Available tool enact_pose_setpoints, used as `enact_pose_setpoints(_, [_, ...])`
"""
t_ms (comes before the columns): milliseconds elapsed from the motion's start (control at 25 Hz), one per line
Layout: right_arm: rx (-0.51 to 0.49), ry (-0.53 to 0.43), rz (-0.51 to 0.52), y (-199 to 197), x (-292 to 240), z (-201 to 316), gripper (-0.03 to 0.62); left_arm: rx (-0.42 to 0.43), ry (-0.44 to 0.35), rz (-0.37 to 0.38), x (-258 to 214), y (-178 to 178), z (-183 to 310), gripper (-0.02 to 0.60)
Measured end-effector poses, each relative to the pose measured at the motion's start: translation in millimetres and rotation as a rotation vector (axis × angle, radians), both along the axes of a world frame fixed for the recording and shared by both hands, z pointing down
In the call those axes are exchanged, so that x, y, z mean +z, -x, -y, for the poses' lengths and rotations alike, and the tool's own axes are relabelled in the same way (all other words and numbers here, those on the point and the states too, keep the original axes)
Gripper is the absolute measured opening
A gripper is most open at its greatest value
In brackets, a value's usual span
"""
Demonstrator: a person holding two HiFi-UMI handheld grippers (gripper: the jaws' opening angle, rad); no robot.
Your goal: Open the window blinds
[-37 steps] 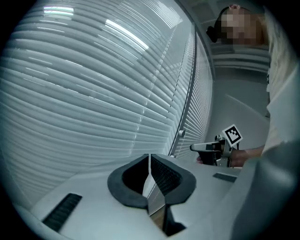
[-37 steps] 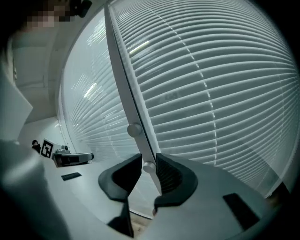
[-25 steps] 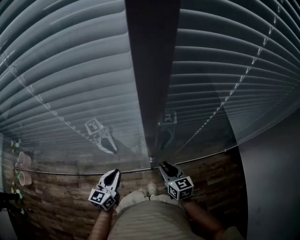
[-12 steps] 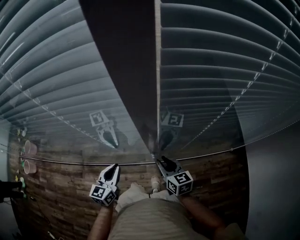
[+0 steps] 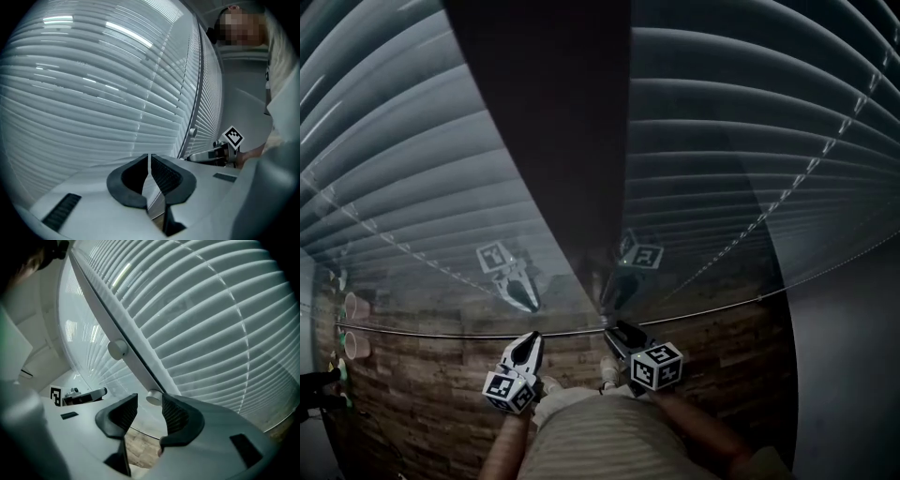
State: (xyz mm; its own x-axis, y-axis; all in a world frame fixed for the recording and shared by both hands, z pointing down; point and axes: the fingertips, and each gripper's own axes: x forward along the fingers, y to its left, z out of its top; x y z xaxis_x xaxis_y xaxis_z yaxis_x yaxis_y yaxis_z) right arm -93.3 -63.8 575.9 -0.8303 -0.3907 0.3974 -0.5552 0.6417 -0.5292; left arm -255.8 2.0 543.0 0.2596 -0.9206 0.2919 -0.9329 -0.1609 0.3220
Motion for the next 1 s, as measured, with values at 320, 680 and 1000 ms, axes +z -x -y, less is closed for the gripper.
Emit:
enact_pose_setpoints(320, [0.058,-0.012,-0.019,-9,2,0,0.149,0.091,-0.004,-0.009,3,-11,0,0.012])
enact_pose_setpoints(680, [0.154,-0.006,-0.028,-7,7,0,0.149,0.301,-0.037,-0.015,3,-25,-7,0.012])
enact_pose_setpoints(1000, [0.263,0.004,-0.005,-30,19,10,0.149,0.384,-0.048,0.011,-4,-33,-17,0.012])
